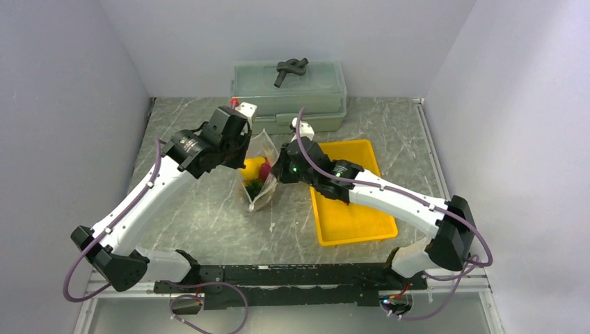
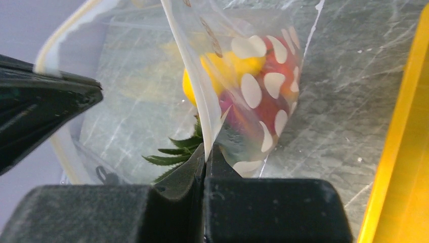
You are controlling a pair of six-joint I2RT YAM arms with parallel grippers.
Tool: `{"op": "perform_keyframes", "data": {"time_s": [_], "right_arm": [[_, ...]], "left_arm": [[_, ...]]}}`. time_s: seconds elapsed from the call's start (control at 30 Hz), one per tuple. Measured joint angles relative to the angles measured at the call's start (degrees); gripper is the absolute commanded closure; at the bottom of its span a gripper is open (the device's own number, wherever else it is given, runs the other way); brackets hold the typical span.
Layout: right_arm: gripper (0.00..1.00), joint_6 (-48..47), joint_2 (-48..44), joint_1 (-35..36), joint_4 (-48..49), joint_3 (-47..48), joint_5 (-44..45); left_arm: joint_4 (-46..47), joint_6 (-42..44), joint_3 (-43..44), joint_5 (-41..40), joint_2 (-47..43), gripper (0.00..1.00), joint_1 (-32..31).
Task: Place the food in the zip-top bag and seal the zipper
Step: Adjust the zipper food storage bag at the center of the board.
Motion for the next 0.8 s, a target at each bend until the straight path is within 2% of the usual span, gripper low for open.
{"op": "perform_keyframes", "data": {"time_s": [0.33, 0.5, 0.73, 0.8], "right_arm": [[1.0, 2.0, 4.9, 0.0, 4.0, 0.3, -3.1], [1.0, 2.9, 7.1, 0.0, 5.5, -0.5, -4.1], [1.0, 4.4, 7.3, 0.0, 6.5, -7.3, -4.3], [0.96, 4.8, 6.9, 0.0, 6.4, -9.2, -4.3]], "left_arm": [[-1.7, 2.3, 4.2, -2.9, 0.0, 1.0, 1.4], [0.6, 2.1, -1.8, -0.7, -0.4, 1.0, 1.4], [4.3, 1.1, -9.1, 3.2, -0.3, 1.0, 1.4], [5.3, 1.1, -9.6, 4.0, -0.4, 1.0, 1.4]]}}
